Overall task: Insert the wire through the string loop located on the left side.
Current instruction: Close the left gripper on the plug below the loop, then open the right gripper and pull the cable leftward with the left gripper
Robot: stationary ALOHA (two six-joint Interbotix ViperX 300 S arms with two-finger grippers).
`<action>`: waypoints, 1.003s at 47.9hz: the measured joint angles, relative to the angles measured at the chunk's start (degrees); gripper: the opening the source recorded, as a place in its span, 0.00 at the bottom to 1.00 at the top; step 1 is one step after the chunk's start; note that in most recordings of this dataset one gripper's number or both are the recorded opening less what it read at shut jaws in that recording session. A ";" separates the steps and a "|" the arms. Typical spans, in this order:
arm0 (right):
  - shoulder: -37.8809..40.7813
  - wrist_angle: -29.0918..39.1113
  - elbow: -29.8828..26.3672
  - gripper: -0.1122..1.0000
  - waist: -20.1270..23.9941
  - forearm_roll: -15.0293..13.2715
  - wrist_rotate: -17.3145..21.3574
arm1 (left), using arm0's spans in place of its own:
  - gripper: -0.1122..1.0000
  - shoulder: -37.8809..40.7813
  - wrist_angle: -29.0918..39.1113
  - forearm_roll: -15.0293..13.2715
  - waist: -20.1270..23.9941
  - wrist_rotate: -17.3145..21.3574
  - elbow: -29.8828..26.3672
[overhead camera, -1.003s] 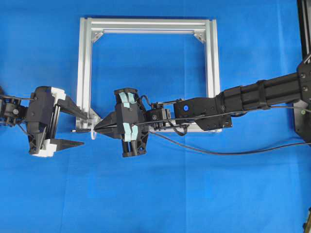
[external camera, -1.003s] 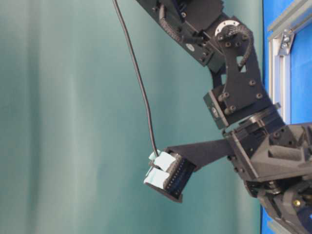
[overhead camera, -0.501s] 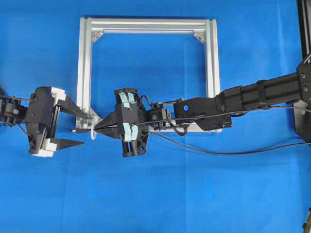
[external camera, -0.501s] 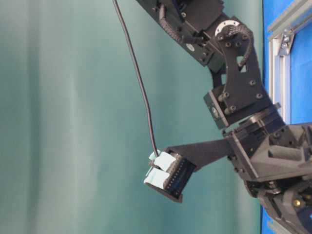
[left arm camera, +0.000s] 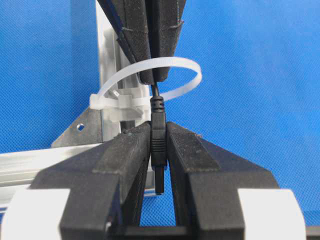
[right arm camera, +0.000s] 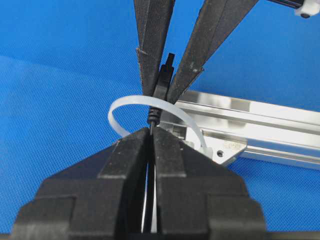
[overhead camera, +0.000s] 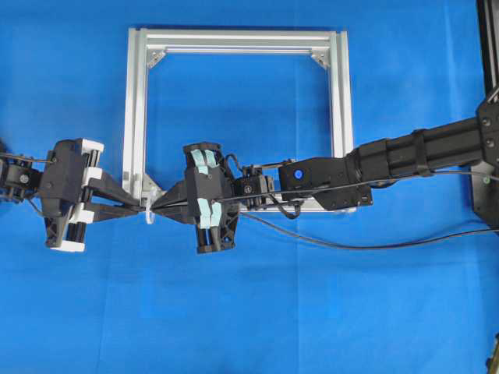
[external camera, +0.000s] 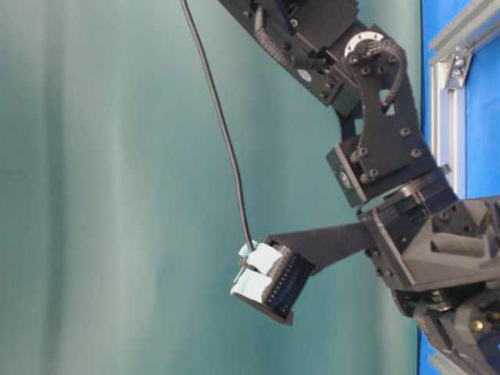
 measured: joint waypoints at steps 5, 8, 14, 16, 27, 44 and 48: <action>0.00 0.62 0.00 0.01 0.00 -0.09 0.00 | 0.18 0.00 0.00 0.00 0.00 0.00 0.00; 0.00 0.79 0.00 0.01 0.00 0.00 -0.09 | 0.18 0.00 0.00 0.00 0.00 0.00 0.00; 0.00 1.32 0.00 0.02 0.00 0.00 -0.18 | 0.18 0.00 0.00 0.00 0.00 0.00 0.00; 0.00 1.67 0.00 0.02 0.00 -0.09 -0.18 | 0.18 0.00 0.00 0.00 0.00 -0.09 0.00; 0.00 2.64 0.00 0.25 0.00 -0.18 -0.18 | 0.18 0.00 0.00 0.00 0.00 0.00 0.00; -1.23 2.81 0.88 0.94 1.23 -0.09 -0.26 | 0.18 0.00 0.09 0.00 0.00 0.00 0.00; -1.67 2.90 1.49 0.95 1.58 -0.09 -0.26 | 0.18 -0.26 0.09 0.00 0.00 0.00 0.00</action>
